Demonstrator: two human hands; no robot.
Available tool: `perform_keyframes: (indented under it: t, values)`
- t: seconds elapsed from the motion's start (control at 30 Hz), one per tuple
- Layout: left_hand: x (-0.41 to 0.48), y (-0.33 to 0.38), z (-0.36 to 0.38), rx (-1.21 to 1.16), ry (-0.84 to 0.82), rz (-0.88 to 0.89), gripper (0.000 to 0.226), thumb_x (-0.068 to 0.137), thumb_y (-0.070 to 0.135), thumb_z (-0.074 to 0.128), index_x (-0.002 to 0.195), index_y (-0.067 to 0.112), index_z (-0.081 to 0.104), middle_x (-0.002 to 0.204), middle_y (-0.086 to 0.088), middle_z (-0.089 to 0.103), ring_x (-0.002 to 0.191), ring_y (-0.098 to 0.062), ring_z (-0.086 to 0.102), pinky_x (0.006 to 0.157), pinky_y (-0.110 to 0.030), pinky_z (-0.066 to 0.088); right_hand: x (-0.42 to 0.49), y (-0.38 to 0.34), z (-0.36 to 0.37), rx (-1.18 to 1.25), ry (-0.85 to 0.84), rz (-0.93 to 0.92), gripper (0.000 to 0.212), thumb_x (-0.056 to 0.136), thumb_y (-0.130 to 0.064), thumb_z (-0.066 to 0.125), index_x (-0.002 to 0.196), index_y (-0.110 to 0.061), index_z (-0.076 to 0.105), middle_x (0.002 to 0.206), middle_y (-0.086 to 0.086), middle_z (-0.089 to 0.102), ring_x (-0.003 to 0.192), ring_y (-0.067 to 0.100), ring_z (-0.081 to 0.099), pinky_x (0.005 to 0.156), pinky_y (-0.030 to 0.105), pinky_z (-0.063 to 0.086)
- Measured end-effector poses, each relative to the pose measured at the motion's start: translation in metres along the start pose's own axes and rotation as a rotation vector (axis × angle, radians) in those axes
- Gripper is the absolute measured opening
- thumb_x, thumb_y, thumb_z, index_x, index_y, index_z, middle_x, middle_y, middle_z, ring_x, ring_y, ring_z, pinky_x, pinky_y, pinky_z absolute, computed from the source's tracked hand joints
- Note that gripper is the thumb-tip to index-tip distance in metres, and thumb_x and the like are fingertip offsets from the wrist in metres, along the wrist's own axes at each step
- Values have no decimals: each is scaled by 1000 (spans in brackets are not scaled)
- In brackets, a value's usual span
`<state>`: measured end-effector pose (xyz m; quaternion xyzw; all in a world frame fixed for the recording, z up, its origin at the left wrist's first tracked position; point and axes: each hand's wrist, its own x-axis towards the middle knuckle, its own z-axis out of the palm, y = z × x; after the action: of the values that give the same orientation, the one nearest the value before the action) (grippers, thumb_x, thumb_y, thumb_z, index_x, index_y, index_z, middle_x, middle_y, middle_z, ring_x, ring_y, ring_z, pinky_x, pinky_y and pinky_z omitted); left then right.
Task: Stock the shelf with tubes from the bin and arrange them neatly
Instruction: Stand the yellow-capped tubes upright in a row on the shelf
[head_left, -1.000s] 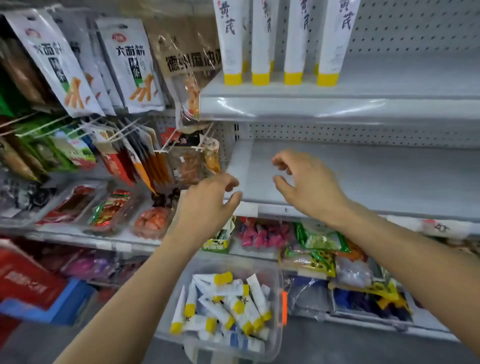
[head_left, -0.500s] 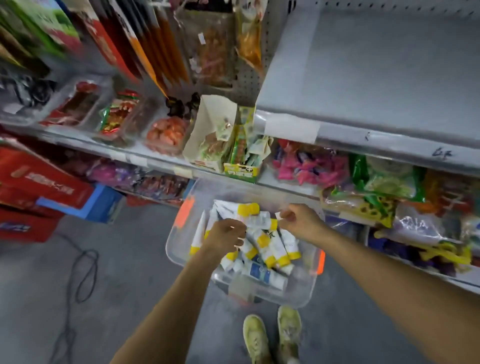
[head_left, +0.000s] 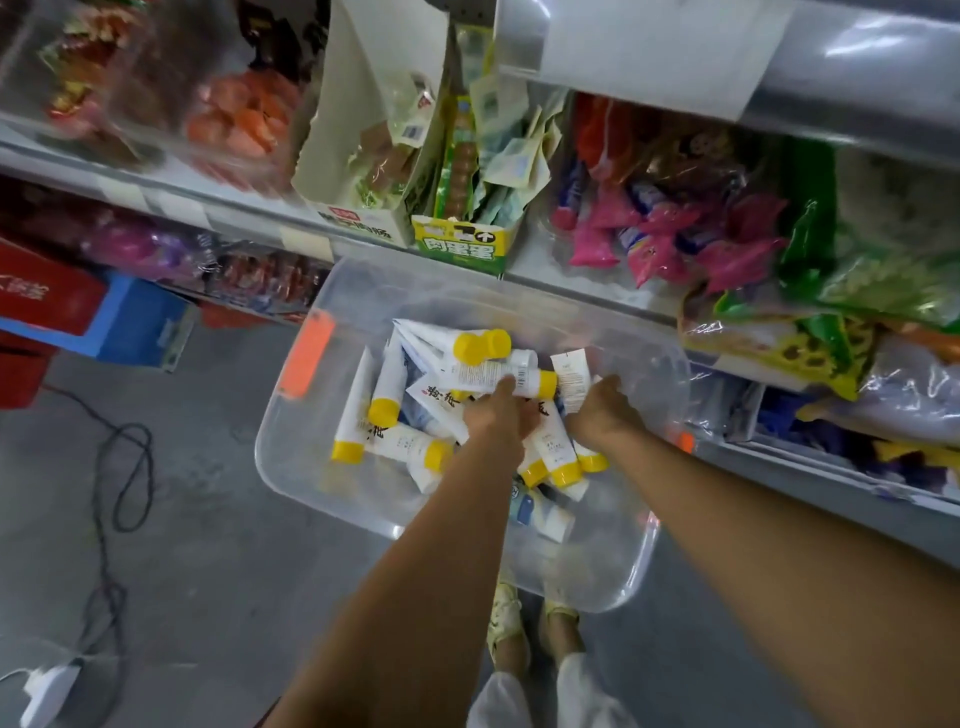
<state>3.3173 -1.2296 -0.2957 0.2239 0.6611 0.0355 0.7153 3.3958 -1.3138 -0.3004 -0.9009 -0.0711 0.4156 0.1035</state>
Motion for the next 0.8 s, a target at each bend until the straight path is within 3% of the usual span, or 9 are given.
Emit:
perform_keyframes:
  t: [0.13, 0.2, 0.27, 0.37, 0.43, 0.53, 0.6, 0.67, 0.8]
  values:
    - [15, -3, 4, -45, 107, 46, 30, 91, 35, 65, 98, 6, 60, 69, -9, 64, 47, -19, 59, 39, -21, 43, 6, 4, 15, -52, 28, 15, 68, 87, -21, 63, 137, 0, 21, 134, 20, 50, 121, 39, 51, 95, 39, 42]
    - [26, 2, -1, 32, 159, 60, 33, 88, 37, 69, 98, 6, 61, 67, -6, 59, 49, -16, 54, 34, -17, 38, 8, 5, 18, -170, 29, -31, 67, 86, -17, 64, 137, 3, 26, 135, 22, 48, 123, 39, 48, 97, 39, 41]
    - [32, 8, -5, 104, 165, 48, 38, 87, 37, 70, 106, 6, 60, 74, -5, 59, 63, -18, 57, 49, -21, 49, 9, 6, 16, -250, 9, -73, 56, 86, -23, 64, 131, 0, 40, 133, 20, 50, 122, 38, 48, 96, 37, 43]
    - [27, 10, -7, 87, 174, 45, 39, 89, 32, 68, 115, 4, 57, 116, -18, 66, 95, -30, 62, 86, -40, 53, 5, 5, 12, -213, -61, -103, 46, 86, -36, 62, 122, -8, 53, 128, 15, 57, 117, 36, 53, 91, 34, 44]
    - [15, 8, -8, 134, 191, 84, 43, 94, 28, 61, 126, 2, 53, 125, -20, 61, 108, -34, 62, 92, -42, 52, -3, 3, 8, -114, -79, -93, 51, 86, -42, 61, 123, -8, 53, 127, 15, 58, 115, 35, 56, 88, 35, 46]
    - [-5, 8, -16, 175, 182, 179, 39, 96, 22, 56, 129, 1, 50, 126, -21, 59, 115, -37, 58, 95, -43, 49, -21, 0, -2, 33, -71, -78, 71, 86, -43, 60, 137, 0, 35, 132, 17, 53, 116, 36, 54, 87, 35, 45]
    - [-25, 11, -24, 179, 98, 256, 30, 96, 21, 55, 123, 8, 52, 119, -19, 62, 104, -33, 62, 90, -43, 51, -38, -1, -13, 146, -69, -144, 69, 86, -40, 61, 134, 0, 33, 120, 13, 56, 98, 29, 61, 71, 29, 50]
    - [-50, 15, -30, 160, -8, 265, 21, 98, 24, 53, 116, 14, 54, 110, -15, 65, 93, -29, 64, 83, -44, 54, -60, -2, -24, 304, -37, -242, 47, 83, -34, 65, 115, -10, 40, 95, 2, 57, 71, 20, 60, 50, 29, 50]
    - [-100, 27, -28, 20, -186, 217, 36, 97, 29, 51, 127, 8, 54, 122, -25, 62, 111, -42, 61, 96, -55, 49, -108, -5, -47, 379, 120, -465, 38, 77, -36, 73, 98, -24, 43, 87, -13, 54, 84, 20, 59, 74, 41, 51]
